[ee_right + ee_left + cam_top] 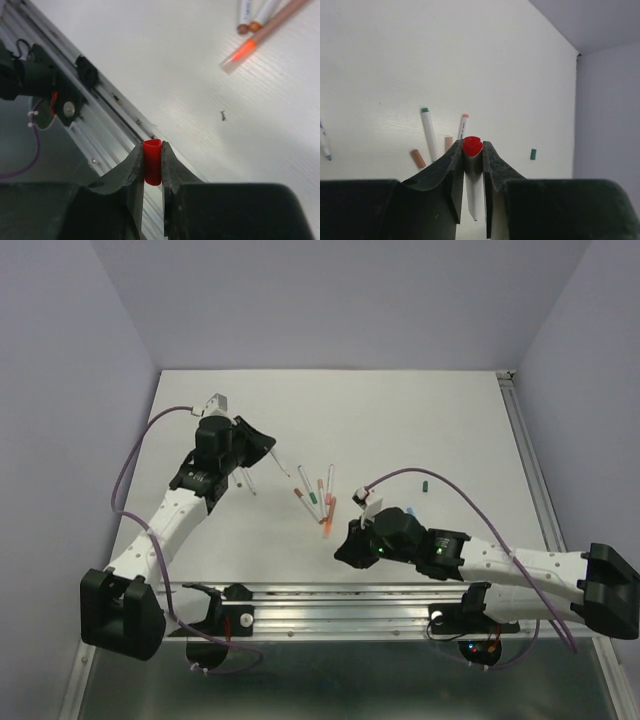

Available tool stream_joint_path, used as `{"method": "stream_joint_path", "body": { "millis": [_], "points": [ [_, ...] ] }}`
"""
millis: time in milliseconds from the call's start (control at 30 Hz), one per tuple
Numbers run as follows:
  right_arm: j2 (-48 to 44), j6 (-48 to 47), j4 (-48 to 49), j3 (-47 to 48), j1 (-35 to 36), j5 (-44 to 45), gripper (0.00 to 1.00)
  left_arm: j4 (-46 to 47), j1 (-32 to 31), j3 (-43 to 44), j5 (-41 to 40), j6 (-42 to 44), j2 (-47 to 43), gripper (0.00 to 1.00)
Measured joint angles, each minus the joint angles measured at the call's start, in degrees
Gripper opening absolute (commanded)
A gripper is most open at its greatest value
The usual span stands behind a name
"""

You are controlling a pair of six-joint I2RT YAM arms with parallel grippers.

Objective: Open the pen caps

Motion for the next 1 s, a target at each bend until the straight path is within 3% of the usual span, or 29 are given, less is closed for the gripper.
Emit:
{"method": "stream_joint_path", "body": {
  "millis": [133, 400, 667, 733, 833, 1000],
  "points": [
    [0.33, 0.22, -5.57, 0.37, -3.96, 4.74, 0.01, -6.78, 0.02, 3.58, -4.09, 3.17, 5.22, 0.00],
    [3.21, -0.96, -13.40, 0.61, -24.61, 14.67, 0.01, -17.07, 0.22, 4.81, -12.79, 5.66, 17.55, 0.00],
    [8.70, -3.58, -16.09, 0.83, -31.95, 18.60, 0.07, -20.24, 0.26, 12.98, -16.41, 7.19, 31.65, 0.01],
    [9.11, -4.02, -16.00, 0.83, -32.89, 18.73, 0.08, -20.31, 0.31, 15.34, -17.51, 7.41, 34.91, 0.07],
    [9.84, -4.74, -15.91, 0.83, -33.88, 18.78, 0.10, -20.63, 0.46, 16.17, -18.34, 7.61, 37.35, 0.24],
    [10.56, -5.44, -15.91, 0.83, -34.21, 18.67, 0.13, -21.29, 0.46, 16.17, -18.73, 7.87, 37.66, 0.38]
  ]
}}
